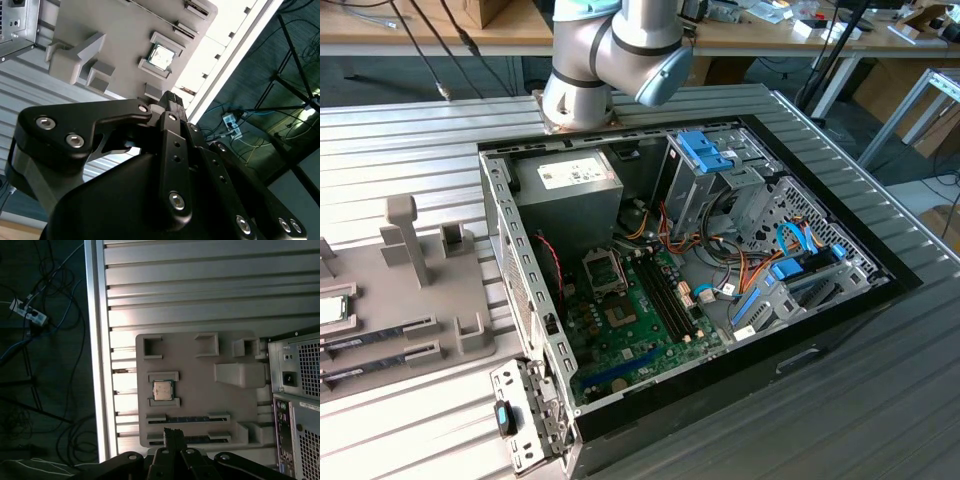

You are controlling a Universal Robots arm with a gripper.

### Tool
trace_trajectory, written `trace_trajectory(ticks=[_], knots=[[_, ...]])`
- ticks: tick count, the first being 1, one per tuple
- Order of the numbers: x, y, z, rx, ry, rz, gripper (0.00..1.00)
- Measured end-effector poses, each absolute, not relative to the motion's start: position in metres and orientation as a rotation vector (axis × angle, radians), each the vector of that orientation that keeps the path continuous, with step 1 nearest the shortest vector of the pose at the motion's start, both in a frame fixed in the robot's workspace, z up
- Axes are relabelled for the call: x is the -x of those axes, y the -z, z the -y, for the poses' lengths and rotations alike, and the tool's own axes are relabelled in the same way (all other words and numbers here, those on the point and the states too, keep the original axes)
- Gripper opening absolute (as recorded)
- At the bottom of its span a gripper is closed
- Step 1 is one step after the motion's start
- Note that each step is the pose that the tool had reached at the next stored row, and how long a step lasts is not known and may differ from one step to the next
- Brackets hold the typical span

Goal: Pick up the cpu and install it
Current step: 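Reach for the cpu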

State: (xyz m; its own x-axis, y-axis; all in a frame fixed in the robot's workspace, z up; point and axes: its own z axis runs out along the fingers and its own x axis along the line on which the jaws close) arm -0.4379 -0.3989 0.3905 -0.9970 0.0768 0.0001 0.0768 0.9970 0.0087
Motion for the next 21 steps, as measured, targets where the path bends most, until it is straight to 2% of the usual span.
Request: trace_trajectory(ticks=[21], knots=[[0.437, -0.38, 0.398, -0.121, -0.014, -3.139, 0.11]])
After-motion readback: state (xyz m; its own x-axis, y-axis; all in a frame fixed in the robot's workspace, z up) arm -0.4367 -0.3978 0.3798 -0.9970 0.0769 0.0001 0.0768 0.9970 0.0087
